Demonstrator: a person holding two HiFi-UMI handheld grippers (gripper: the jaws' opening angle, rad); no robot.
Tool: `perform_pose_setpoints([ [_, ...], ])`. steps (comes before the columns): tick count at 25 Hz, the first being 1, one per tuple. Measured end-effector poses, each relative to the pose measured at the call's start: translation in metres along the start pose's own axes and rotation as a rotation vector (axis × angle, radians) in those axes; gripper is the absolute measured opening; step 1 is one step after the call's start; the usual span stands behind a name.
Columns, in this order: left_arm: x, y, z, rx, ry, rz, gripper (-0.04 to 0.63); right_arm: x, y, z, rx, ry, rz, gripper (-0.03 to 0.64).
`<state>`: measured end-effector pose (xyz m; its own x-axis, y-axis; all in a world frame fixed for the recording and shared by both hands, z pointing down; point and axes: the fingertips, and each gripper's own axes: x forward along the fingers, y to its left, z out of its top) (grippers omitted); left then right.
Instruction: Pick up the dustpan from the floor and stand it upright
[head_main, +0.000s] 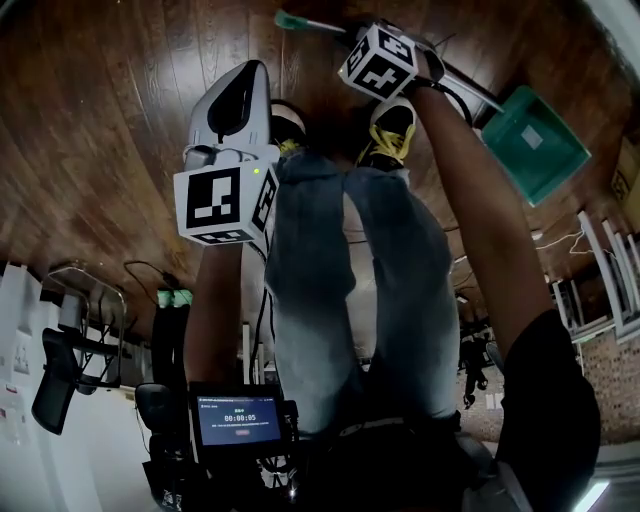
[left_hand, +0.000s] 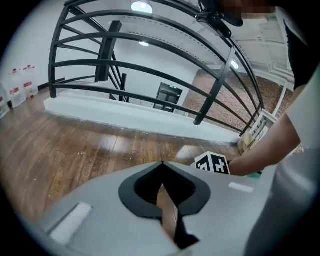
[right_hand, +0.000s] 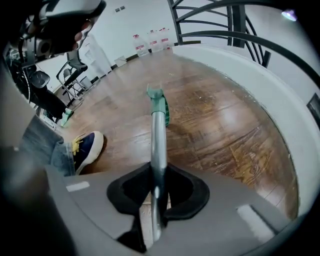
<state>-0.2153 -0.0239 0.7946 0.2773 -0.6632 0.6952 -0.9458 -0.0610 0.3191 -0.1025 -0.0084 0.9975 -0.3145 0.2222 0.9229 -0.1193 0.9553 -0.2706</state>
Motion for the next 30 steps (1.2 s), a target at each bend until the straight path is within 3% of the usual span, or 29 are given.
perform_pose_setpoints([
  [8, -0.015, -0.024, 0.034, 0.038, -0.019, -0.005, 0.020, -0.056, -0.014, 0.014, 0.032, -0.081, -0.040, 0.067],
  [15, -0.079, -0.072, 0.133, 0.056, -0.085, -0.004, 0.020, -0.197, -0.017, 0.058, 0.024, -0.204, -0.097, 0.064],
  [22, -0.120, -0.118, 0.230, 0.121, -0.137, -0.045, 0.020, -0.314, -0.030, 0.089, 0.111, -0.358, -0.197, 0.060],
  [30, -0.131, -0.185, 0.264, 0.262, -0.143, -0.166, 0.020, -0.414, -0.032, 0.069, 0.236, -0.643, -0.342, 0.060],
])
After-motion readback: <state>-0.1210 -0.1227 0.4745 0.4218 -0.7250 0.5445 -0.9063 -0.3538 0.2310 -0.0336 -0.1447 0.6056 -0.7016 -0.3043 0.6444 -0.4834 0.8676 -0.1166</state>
